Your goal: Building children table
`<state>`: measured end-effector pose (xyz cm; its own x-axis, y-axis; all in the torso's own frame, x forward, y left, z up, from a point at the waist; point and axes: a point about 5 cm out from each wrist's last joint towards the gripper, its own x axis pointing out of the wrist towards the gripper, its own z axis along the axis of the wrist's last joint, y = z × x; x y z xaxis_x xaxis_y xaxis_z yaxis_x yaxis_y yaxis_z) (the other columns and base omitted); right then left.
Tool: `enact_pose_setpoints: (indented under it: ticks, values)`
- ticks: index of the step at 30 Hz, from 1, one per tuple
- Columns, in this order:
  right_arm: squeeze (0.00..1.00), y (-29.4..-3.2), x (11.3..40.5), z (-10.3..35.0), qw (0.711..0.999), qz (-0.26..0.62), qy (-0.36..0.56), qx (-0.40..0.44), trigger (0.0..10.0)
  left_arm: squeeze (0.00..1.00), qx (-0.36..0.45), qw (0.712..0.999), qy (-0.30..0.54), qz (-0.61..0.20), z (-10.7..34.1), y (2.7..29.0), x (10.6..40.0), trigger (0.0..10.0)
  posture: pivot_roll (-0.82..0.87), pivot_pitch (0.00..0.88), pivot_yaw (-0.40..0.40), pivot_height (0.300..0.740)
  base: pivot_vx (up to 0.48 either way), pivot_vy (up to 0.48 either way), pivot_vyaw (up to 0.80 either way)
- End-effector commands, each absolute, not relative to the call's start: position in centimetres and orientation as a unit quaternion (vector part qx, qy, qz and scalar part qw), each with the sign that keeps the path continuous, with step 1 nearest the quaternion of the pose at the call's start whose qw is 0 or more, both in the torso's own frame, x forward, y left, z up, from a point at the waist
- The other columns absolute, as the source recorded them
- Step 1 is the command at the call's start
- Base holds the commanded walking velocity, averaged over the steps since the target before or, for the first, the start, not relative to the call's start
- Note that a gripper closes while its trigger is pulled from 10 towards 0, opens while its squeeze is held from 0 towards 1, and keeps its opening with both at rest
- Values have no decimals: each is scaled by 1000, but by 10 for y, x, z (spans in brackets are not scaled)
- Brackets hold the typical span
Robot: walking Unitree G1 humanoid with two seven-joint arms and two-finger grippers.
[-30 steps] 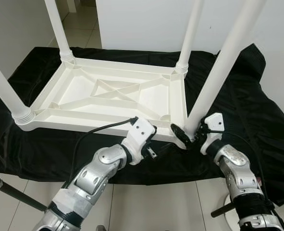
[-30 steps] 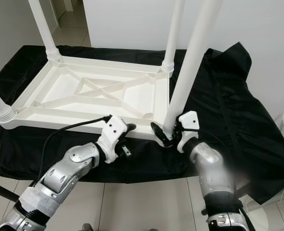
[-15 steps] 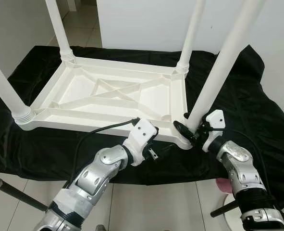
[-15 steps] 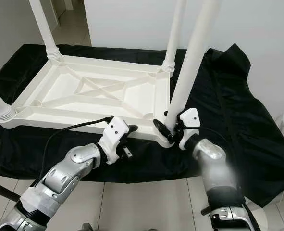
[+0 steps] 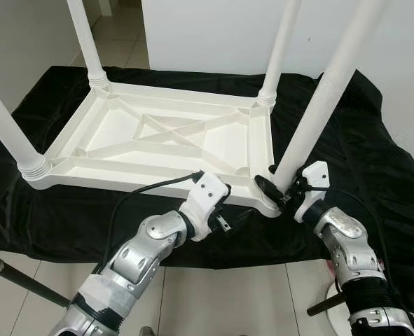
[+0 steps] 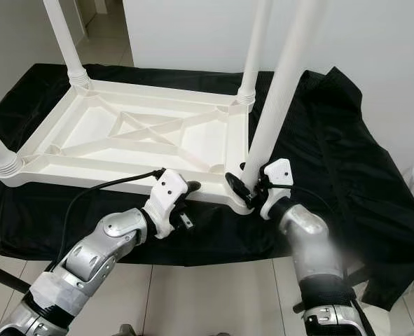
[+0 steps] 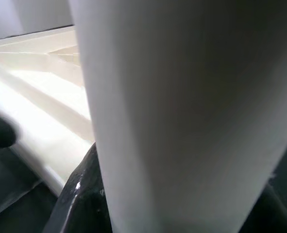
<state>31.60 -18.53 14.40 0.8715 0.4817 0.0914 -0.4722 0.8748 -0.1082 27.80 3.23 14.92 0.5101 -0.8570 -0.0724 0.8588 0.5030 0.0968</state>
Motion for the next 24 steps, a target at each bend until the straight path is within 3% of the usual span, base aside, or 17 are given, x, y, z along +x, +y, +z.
enact_pose_setpoints:
  ticks: [1, 6, 16, 24]
  values:
    - [0, -191, 314, 139, 979, 196, -48, -23, 10000, 0, 66, 839, 14, -540, 147, 28, 274, 10000, -51, 57, -31, 740, 0, 0, 0]
    - [0, -185, 310, 140, 987, 152, -53, -12, 10000, 0, 65, 840, 13, -538, 147, 29, 274, 10000, -47, 53, -34, 740, 0, 0, 0]
    - [0, -170, 299, 133, 995, -65, -56, 59, 10000, 0, 68, 845, 13, -530, 146, 32, 276, 10000, -36, 44, -41, 740, 0, 0, 0]
    - [0, -149, 300, 133, 990, -96, -54, 86, 10000, 0, 67, 846, 13, -528, 147, 32, 275, 10000, -23, 36, -47, 740, 0, 0, 0]
